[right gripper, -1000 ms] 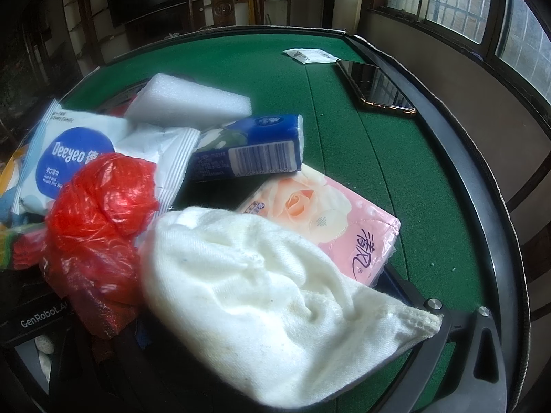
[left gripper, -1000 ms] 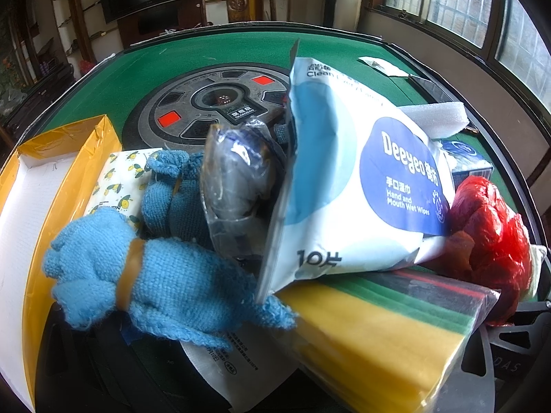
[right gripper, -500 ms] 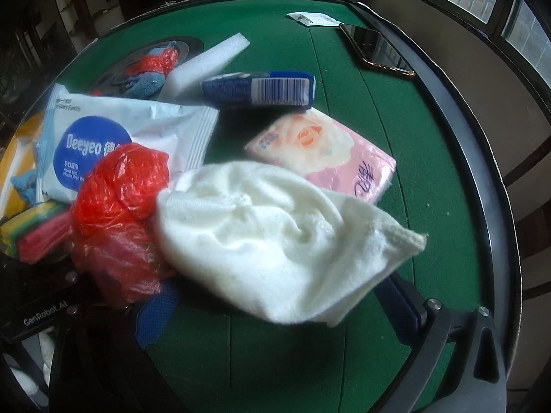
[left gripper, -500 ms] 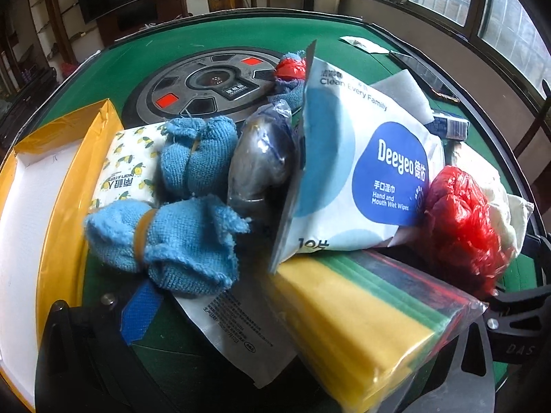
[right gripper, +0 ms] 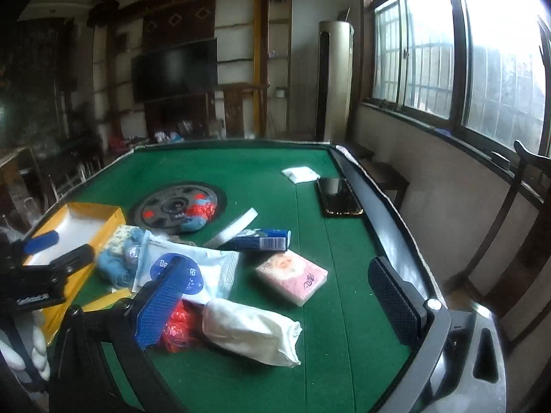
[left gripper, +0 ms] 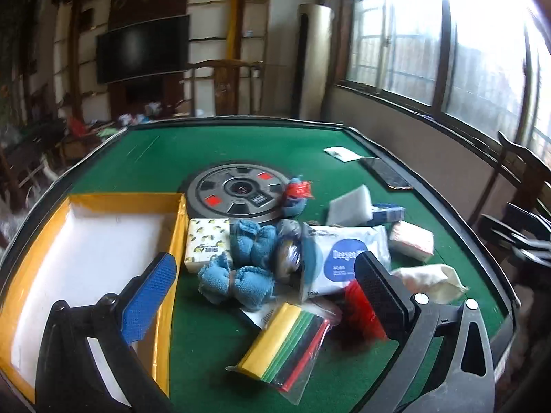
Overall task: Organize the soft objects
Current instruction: 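Grasp the red plastic bag with the left gripper while the right gripper grasps the white cloth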
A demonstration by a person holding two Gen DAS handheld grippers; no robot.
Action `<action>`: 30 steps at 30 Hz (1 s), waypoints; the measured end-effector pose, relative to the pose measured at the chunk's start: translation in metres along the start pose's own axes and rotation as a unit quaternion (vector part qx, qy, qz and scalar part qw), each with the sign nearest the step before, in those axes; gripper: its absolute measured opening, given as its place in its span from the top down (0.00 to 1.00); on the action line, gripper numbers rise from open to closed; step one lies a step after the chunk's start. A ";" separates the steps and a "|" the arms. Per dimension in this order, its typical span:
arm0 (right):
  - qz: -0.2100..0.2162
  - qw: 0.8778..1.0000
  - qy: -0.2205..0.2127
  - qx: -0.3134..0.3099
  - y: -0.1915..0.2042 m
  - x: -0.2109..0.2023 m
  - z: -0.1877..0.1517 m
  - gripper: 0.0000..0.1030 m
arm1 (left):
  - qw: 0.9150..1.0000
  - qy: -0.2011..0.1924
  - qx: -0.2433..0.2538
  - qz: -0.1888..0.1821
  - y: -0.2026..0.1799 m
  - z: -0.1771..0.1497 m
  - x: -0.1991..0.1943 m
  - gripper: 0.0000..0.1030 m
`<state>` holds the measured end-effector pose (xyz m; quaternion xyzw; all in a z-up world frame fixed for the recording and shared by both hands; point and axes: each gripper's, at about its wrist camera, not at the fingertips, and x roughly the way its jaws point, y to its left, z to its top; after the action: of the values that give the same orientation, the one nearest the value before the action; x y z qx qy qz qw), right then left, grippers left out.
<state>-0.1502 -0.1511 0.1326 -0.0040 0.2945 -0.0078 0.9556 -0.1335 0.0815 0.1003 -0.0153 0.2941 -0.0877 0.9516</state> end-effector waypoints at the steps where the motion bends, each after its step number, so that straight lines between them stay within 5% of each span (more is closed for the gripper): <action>1: 0.001 1.000 0.016 0.004 0.001 0.014 0.004 0.01 | 1.000 0.007 0.006 -0.011 0.004 0.002 -0.001 0.00; 7: -0.031 0.998 0.026 0.043 -0.009 0.074 -0.008 0.01 | 0.994 0.091 -0.034 -0.039 0.021 -0.011 0.012 0.00; 11: -0.005 0.996 0.041 0.077 -0.024 0.085 -0.017 0.01 | 0.990 0.138 -0.025 -0.036 0.011 -0.020 0.023 0.02; 18: 0.017 0.996 0.032 0.087 -0.031 0.077 -0.025 0.01 | 0.989 0.145 0.018 -0.027 -0.011 -0.026 0.032 0.05; 25: 0.017 0.994 0.038 0.103 -0.039 0.080 -0.026 0.01 | 0.983 0.143 0.042 -0.104 -0.053 -0.013 0.028 0.05; 30: 0.011 0.992 0.029 0.125 -0.049 0.076 -0.029 0.01 | 0.981 0.150 0.060 -0.111 -0.082 -0.013 0.043 0.05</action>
<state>-0.1044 -0.2014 0.0671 0.1195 0.3186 -0.0340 0.9397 -0.1193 -0.0066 0.0720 0.0220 0.4239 -0.2119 0.8803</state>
